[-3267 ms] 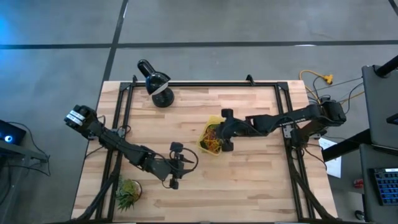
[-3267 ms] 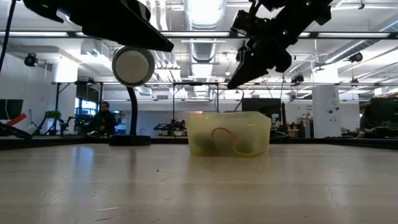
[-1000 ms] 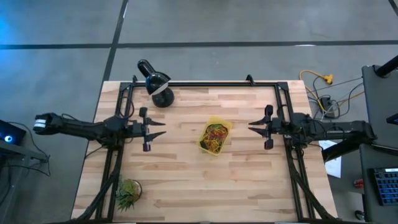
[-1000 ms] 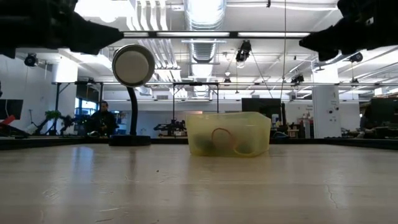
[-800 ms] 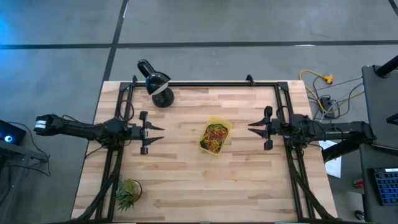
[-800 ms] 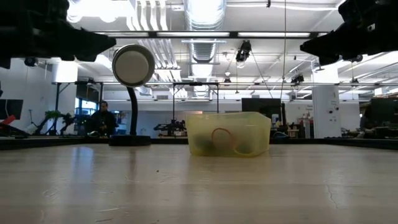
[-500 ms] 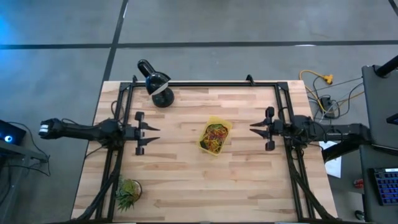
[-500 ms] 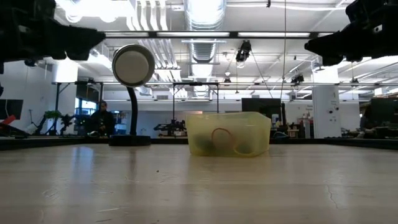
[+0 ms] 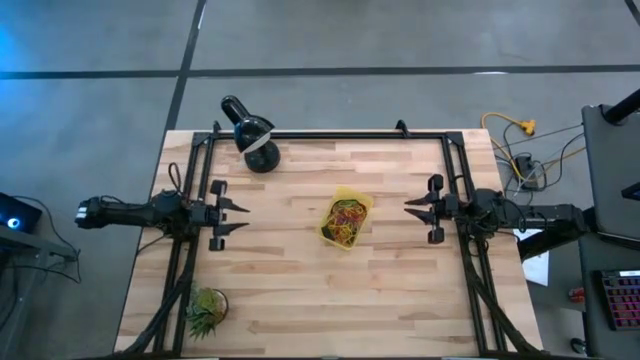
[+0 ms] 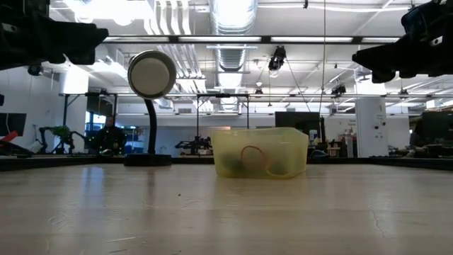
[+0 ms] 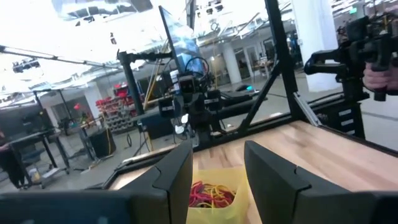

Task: Pick and place rubber bands into bin
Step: Return to Home Position

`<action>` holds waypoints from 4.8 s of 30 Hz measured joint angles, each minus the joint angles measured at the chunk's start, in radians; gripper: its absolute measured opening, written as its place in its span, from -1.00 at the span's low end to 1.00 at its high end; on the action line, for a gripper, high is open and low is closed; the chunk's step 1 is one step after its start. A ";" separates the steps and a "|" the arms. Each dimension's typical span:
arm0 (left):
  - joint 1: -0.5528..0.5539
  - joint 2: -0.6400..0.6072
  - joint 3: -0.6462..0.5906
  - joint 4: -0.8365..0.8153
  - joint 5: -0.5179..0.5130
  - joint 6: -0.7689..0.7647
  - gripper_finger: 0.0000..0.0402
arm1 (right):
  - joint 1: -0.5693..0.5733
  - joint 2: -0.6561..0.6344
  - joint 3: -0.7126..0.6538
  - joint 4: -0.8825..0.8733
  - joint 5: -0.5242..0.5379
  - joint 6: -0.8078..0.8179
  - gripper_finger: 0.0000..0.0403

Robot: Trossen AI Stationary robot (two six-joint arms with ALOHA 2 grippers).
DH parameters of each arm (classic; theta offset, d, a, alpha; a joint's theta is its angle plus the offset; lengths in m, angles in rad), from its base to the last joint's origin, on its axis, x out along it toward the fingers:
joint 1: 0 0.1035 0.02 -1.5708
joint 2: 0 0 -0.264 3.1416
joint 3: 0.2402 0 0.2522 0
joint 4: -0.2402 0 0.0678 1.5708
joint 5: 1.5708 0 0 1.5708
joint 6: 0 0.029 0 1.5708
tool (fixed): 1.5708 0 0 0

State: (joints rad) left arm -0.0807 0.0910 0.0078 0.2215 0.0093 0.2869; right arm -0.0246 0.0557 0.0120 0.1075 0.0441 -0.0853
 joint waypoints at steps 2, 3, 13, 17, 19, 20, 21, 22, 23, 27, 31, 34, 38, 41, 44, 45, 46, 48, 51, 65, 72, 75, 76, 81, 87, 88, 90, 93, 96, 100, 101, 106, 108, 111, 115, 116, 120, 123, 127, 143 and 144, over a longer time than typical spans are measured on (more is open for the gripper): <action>-0.001 -0.023 0.000 -0.012 0.015 0.007 -0.35 | 0.000 -0.004 -0.002 -0.006 0.000 0.000 -0.64; -0.001 -0.033 0.000 -0.020 0.018 0.008 -0.35 | 0.000 -0.004 -0.002 -0.005 0.000 0.000 -0.64; -0.001 -0.057 -0.001 -0.056 0.187 0.109 -0.35 | 0.000 -0.004 -0.003 -0.005 -0.107 -0.032 -0.64; -0.001 -0.057 -0.001 -0.058 0.248 0.112 -0.35 | 0.000 -0.004 -0.003 -0.005 -0.170 -0.045 -0.64; -0.001 -0.057 -0.002 -0.067 0.248 0.112 -0.35 | 0.000 -0.003 -0.003 -0.004 -0.169 -0.046 -0.64; -0.001 -0.057 -0.002 -0.068 0.244 0.112 -0.35 | 0.000 -0.004 -0.003 -0.003 -0.167 -0.046 -0.64; -0.001 -0.059 -0.002 -0.067 0.226 0.101 -0.35 | 0.000 -0.004 -0.003 -0.003 -0.154 -0.045 -0.64; -0.001 -0.063 -0.002 -0.066 0.183 0.079 -0.35 | 0.000 -0.004 -0.003 -0.001 -0.138 -0.041 -0.64; 0.000 -0.063 -0.002 -0.068 0.122 0.057 -0.35 | 0.000 -0.004 -0.003 0.000 -0.118 -0.034 -0.64; 0.000 -0.057 -0.002 -0.112 -0.086 -0.003 -0.35 | 0.000 -0.003 -0.003 -0.005 -0.062 -0.017 -0.64; 0.000 -0.049 -0.002 -0.179 -0.163 -0.085 -0.35 | 0.000 -0.003 -0.003 -0.031 -0.010 0.003 -0.64; 0.000 -0.035 -0.002 -0.179 -0.169 -0.105 -0.35 | 0.000 -0.003 -0.003 -0.051 0.026 0.008 -0.64; 0.000 -0.038 -0.002 -0.179 -0.169 -0.100 -0.35 | 0.000 -0.008 -0.002 -0.089 0.026 0.011 -0.64; 0.000 -0.037 -0.003 -0.181 -0.167 -0.091 -0.35 | 0.000 -0.012 -0.002 -0.102 -0.046 -0.007 -0.64; 0.000 -0.037 -0.003 -0.182 -0.164 -0.089 -0.35 | 0.000 -0.026 -0.002 -0.100 -0.071 -0.018 -0.64; 0.000 -0.038 -0.003 -0.182 -0.164 -0.087 -0.35 | 0.000 -0.029 -0.002 -0.099 -0.071 -0.019 -0.64; 0.000 -0.042 -0.003 -0.183 -0.163 -0.081 -0.35 | 0.000 -0.030 -0.002 -0.099 -0.071 -0.023 -0.64; 0.000 -0.048 -0.003 -0.184 -0.161 -0.073 -0.35 | 0.000 -0.028 -0.002 -0.100 -0.070 -0.027 -0.64; 0.000 -0.053 -0.003 -0.184 -0.160 -0.072 -0.35 | 0.000 -0.018 -0.002 -0.100 -0.068 -0.016 -0.64; 0.000 -0.049 -0.003 -0.188 -0.149 -0.071 -0.35 | 0.109 0.012 -0.002 -0.089 -0.034 0.006 -0.64; 0.000 -0.055 -0.003 -0.187 -0.149 -0.063 -0.35 | 0.132 -0.056 -0.002 -0.086 0.011 -0.044 -0.64; 0.000 -0.059 -0.003 -0.187 -0.149 -0.063 -0.35 | 0.131 -0.049 -0.003 -0.088 0.036 -0.025 -0.64; 0.000 -0.059 -0.003 -0.187 -0.149 -0.062 -0.35 | 0.129 -0.046 -0.003 -0.087 0.040 -0.018 -0.64; 0.000 -0.054 -0.003 -0.187 -0.149 -0.064 -0.35 | 0.129 -0.045 -0.003 -0.086 0.041 -0.001 -0.64; 0.000 -0.052 -0.003 -0.186 -0.149 -0.069 -0.35 | 0.129 -0.042 -0.003 -0.083 0.061 -0.016 -0.64; 0.000 -0.052 -0.003 -0.185 -0.149 -0.069 -0.35 | 0.129 -0.040 -0.003 -0.083 0.061 -0.019 -0.64; 0.000 -0.052 -0.003 -0.183 -0.149 -0.069 -0.35 | 0.129 -0.039 -0.003 -0.083 0.061 -0.019 -0.64; 0.000 -0.052 -0.003 -0.182 -0.149 -0.069 -0.35 | 0.129 -0.040 -0.003 -0.083 0.061 -0.020 -0.64; 0.000 -0.052 -0.003 -0.181 -0.149 -0.069 -0.35 | 0.129 -0.040 -0.003 -0.083 0.061 -0.020 -0.64; 0.000 -0.052 -0.003 -0.181 -0.149 -0.070 -0.35 | 0.129 -0.040 -0.003 -0.082 0.062 -0.020 -0.64; 0.000 -0.052 -0.003 -0.180 -0.149 -0.070 -0.35 | 0.129 -0.040 -0.003 -0.082 0.062 -0.020 -0.64; 0.000 -0.047 -0.003 -0.180 -0.149 -0.070 -0.35 | 0.129 -0.040 -0.003 -0.082 0.061 -0.020 -0.64; 0.000 -0.046 -0.003 -0.179 -0.149 -0.070 -0.35 | 0.129 -0.040 -0.003 -0.082 0.062 -0.020 -0.64; 0.000 -0.046 -0.003 -0.179 -0.149 -0.077 -0.35 | 0.129 -0.040 -0.003 -0.082 0.061 -0.020 -0.64; 0.000 -0.045 -0.003 -0.179 -0.149 -0.238 -0.35 | 0.129 -0.040 -0.003 -0.082 0.062 -0.020 -0.64; 0.000 -0.043 -0.003 -0.179 -0.149 -0.279 -0.35 | 0.129 -0.040 -0.003 -0.082 0.062 -0.020 -0.64; 0.000 -0.033 -0.003 -0.181 -0.146 -0.305 -0.35 | 0.129 -0.040 -0.003 -0.082 0.062 -0.020 -0.64; -0.001 -0.021 -0.003 -0.189 -0.113 -0.228 -0.35 | 0.129 -0.040 -0.003 -0.082 0.062 -0.020 -0.64; -0.001 -0.019 -0.003 -0.197 -0.067 -0.172 -0.35 | 0.129 -0.040 -0.003 -0.082 0.062 -0.020 -0.64; 0.000 -0.050 -0.003 -0.188 -0.069 -0.174 -0.35 | 0.129 -0.040 -0.003 -0.081 0.062 -0.020 -0.64; 0.000 -0.049 -0.003 -0.187 -0.069 -0.174 -0.35 | 0.129 -0.040 -0.003 -0.081 0.062 -0.020 -0.64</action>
State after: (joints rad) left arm -0.0807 0.0418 0.0051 0.0343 -0.0593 0.1127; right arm 0.1047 0.0156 0.0093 0.0261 0.1059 -0.1051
